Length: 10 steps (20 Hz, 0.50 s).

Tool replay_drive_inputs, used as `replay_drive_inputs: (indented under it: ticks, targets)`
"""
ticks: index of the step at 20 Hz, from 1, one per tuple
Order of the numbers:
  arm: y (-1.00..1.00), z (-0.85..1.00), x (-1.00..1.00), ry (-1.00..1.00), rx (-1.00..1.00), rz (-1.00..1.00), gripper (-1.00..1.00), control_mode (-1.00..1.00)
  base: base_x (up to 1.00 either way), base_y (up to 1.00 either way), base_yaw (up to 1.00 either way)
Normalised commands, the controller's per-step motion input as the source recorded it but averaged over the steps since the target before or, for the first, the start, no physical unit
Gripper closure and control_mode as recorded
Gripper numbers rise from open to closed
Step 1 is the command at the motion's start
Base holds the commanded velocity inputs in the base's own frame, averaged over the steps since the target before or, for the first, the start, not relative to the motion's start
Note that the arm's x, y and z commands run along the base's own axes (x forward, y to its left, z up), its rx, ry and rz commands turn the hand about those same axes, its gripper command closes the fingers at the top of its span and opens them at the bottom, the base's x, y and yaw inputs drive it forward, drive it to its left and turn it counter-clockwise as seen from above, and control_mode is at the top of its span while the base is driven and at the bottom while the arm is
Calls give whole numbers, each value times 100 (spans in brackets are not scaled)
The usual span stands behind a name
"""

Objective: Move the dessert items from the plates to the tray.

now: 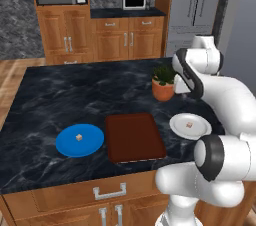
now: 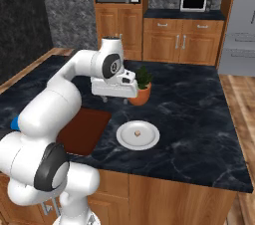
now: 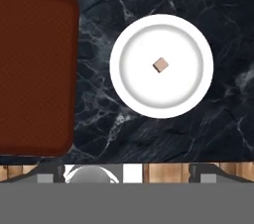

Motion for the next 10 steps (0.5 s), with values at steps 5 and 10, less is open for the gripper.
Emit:
replay_drive_inputs:
  ticks: [5,10]
  targets:
    - [0,-53,7,0,0,0,-100,-100,0,0,0]
    - [0,-54,4,0,0,0,-100,-100,0,0,0]
